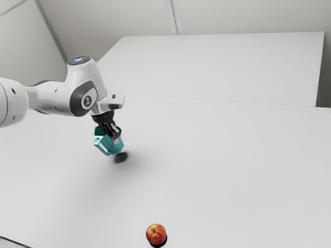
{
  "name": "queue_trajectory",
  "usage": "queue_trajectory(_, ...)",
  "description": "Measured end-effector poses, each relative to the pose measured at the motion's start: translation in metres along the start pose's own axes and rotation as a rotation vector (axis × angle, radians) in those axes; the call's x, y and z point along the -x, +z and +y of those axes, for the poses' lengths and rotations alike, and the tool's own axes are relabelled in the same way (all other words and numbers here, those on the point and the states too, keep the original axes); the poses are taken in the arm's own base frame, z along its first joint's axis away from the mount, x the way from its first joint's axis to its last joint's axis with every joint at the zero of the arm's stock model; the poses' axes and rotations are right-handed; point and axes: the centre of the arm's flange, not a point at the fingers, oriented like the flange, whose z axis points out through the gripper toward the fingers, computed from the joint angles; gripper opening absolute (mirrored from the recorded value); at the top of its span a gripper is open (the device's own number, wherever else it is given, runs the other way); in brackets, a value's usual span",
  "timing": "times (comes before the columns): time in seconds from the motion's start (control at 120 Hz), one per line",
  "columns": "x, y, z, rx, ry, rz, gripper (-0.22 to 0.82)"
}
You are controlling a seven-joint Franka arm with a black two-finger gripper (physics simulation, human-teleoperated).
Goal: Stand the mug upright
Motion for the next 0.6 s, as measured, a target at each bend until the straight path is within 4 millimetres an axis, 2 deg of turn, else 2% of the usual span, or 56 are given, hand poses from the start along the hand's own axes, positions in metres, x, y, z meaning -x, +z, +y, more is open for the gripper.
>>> queue_trajectory(0.2, 0.008, 0.016, 0.006, -0.006, -0.028, -0.013, -0.15)
queue_trajectory(0.433, 0.001, 0.021, 0.026, -0.011, -0.024, -0.005, -0.15)
queue_trajectory(0.6, 0.002, 0.031, 0.027, -0.01, -0.041, -0.014, -0.15)
